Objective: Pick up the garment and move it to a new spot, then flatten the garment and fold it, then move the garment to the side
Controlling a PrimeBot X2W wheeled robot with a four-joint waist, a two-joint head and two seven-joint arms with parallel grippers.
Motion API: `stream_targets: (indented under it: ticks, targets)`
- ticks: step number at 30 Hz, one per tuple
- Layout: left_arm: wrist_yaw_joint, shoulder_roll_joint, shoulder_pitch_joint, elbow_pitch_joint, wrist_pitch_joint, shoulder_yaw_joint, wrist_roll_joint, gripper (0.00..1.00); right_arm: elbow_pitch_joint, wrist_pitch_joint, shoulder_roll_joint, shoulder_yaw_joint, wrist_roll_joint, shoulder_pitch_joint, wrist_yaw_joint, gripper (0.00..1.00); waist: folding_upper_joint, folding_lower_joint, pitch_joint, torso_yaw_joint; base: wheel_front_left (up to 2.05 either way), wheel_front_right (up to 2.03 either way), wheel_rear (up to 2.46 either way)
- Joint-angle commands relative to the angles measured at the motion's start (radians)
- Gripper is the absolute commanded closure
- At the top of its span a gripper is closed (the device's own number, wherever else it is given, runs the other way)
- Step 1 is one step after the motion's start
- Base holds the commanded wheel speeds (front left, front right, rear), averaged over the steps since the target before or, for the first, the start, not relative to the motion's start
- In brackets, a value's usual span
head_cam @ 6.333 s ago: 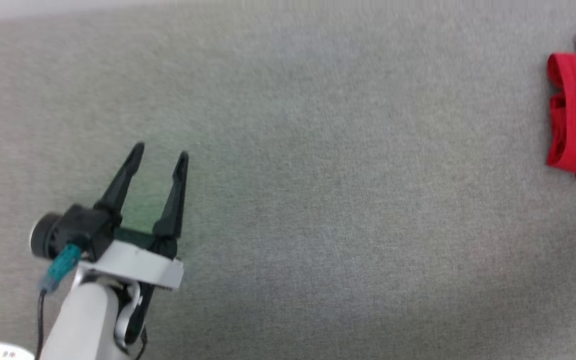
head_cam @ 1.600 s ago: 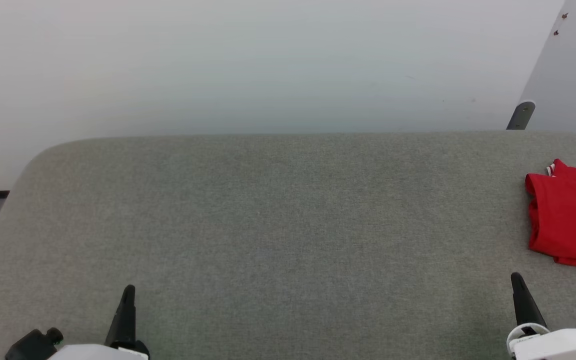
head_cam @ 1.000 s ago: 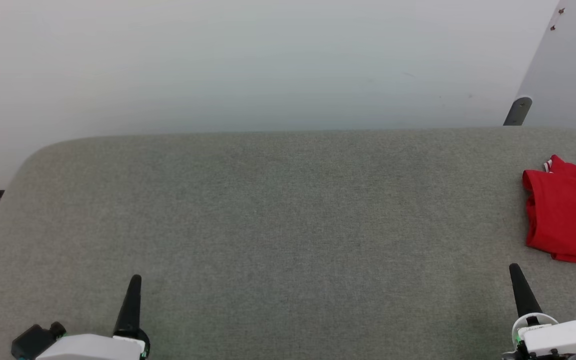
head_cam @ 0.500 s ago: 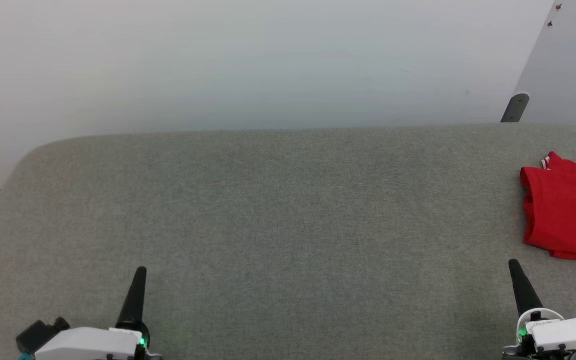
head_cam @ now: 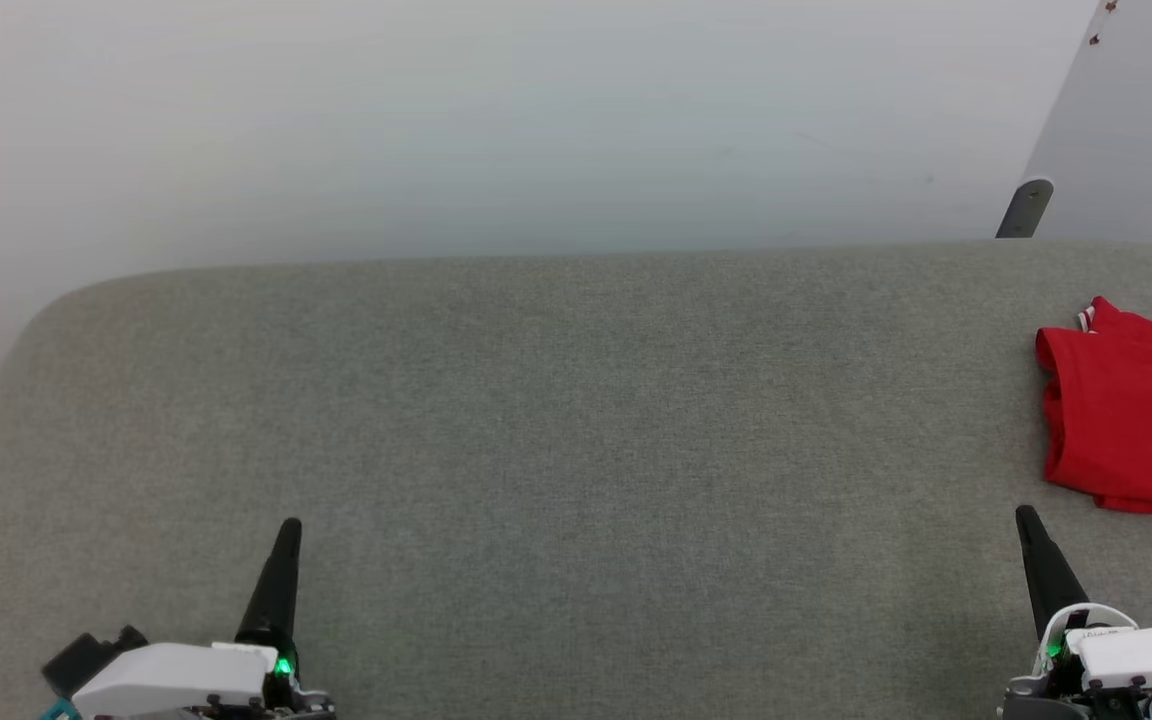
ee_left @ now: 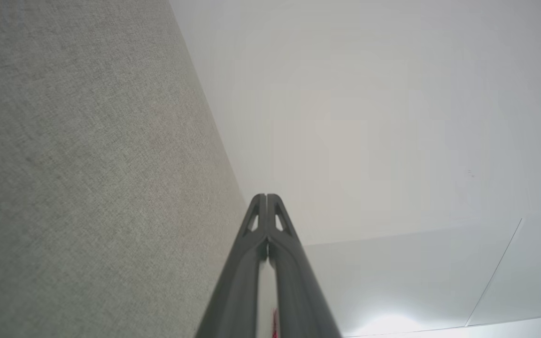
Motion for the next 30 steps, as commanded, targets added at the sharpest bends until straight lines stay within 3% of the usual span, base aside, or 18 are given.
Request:
stream_targets:
  ticks: [1, 30]
  targets:
    - [-0.004, -0.001, -0.016, -0.002, 0.005, 0.004, -0.016, 1.00, -0.007, 0.007, 0.002, -0.003, 0.018, -0.015, 0.000, 1.00, 0.0000, 0.0000, 0.001, -0.001, 0.00, 0.00, 0.00]
    - [-0.005, -0.023, -0.046, 0.006, 0.054, 0.010, -0.188, 1.00, -0.005, 0.055, 0.008, -0.010, 0.202, -0.032, 0.000, 1.00, 0.0000, 0.0000, 0.014, -0.015, 0.00, 0.00, 0.00]
